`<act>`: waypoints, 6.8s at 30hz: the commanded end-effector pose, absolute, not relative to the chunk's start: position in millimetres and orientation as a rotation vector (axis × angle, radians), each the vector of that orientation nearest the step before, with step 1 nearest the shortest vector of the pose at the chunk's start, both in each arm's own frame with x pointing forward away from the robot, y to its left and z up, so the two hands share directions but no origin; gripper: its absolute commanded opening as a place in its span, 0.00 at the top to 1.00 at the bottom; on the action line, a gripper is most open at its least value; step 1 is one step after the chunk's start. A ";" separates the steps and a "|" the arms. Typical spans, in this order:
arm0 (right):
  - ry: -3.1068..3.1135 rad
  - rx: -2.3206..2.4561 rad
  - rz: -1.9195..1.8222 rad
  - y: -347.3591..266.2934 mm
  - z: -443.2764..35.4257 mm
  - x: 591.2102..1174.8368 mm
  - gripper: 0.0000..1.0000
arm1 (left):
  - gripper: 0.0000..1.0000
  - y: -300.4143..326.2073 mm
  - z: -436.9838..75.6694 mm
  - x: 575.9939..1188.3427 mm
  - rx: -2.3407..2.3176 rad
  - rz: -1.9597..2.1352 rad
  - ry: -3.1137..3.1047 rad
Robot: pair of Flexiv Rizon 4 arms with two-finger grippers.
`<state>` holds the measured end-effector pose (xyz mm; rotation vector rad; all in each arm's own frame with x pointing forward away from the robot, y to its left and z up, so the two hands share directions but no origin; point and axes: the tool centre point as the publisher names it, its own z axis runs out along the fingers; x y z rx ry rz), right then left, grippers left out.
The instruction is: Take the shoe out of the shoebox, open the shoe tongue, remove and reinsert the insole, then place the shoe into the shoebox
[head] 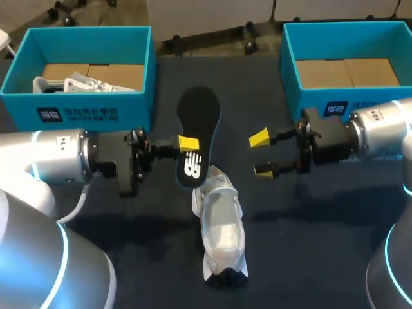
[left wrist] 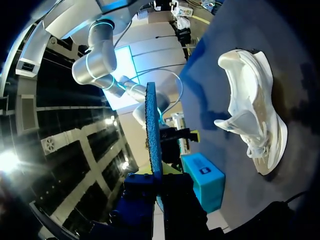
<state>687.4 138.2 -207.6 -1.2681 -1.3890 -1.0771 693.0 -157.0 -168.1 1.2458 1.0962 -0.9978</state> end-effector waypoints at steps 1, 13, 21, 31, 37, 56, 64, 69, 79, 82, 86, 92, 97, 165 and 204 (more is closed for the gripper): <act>-1.418 -1.258 -1.082 149.1 -201.0 701.4 0.00 | 1.00 -161.7 -177.2 696.8 1.239 -0.981 1.101; -1.440 -1.255 -1.108 164.6 -188.1 726.3 0.00 | 1.00 -169.0 -181.8 691.4 1.250 -0.957 1.086; -1.409 -1.272 -1.128 173.7 -184.9 731.9 0.00 | 1.00 -174.1 -184.1 693.6 1.263 -0.929 1.081; -1.392 -1.293 -1.098 194.3 -183.1 738.7 0.09 | 1.00 -182.5 -190.3 705.6 1.241 -0.883 1.095; -1.391 -1.293 -1.096 203.6 -183.3 740.2 0.33 | 1.00 -186.5 -191.1 706.7 1.241 -0.882 1.094; -1.345 -1.272 -1.125 213.5 -185.2 742.4 0.58 | 1.00 -194.1 -192.7 709.3 1.228 -0.864 1.096; -1.325 -1.278 -1.132 214.1 -185.1 743.5 0.63 | 1.00 -193.0 -196.9 708.6 1.229 -0.864 1.102; -1.316 -1.280 -1.134 214.8 -183.6 744.8 0.70 | 1.00 -192.4 -197.3 707.7 1.227 -0.858 1.101; -1.296 -1.284 -1.135 215.1 -184.2 744.7 0.77 | 1.00 -191.0 -197.0 708.3 1.220 -0.844 1.100; -1.292 -1.285 -1.136 215.0 -184.2 744.6 0.78 | 1.00 -190.8 -197.5 708.3 1.218 -0.846 1.103; -1.288 -1.285 -1.137 214.9 -184.3 744.6 0.78 | 1.00 -190.3 -198.3 708.7 1.213 -0.848 1.108; -1.276 -1.285 -1.134 214.4 -185.8 745.9 0.79 | 1.00 -190.3 -198.3 708.7 1.213 -0.848 1.108; -1.266 -1.286 -1.131 214.1 -187.3 746.7 1.00 | 1.00 -190.3 -198.3 708.7 1.213 -0.848 1.108; -1.218 -1.260 -1.103 192.7 -209.2 728.6 1.00 | 0.00 -69.5 -72.6 809.1 2.090 -0.438 1.770; -1.218 -1.260 -1.103 192.7 -209.2 728.6 1.00 | 0.00 -206.8 -83.0 819.1 2.435 -0.320 2.084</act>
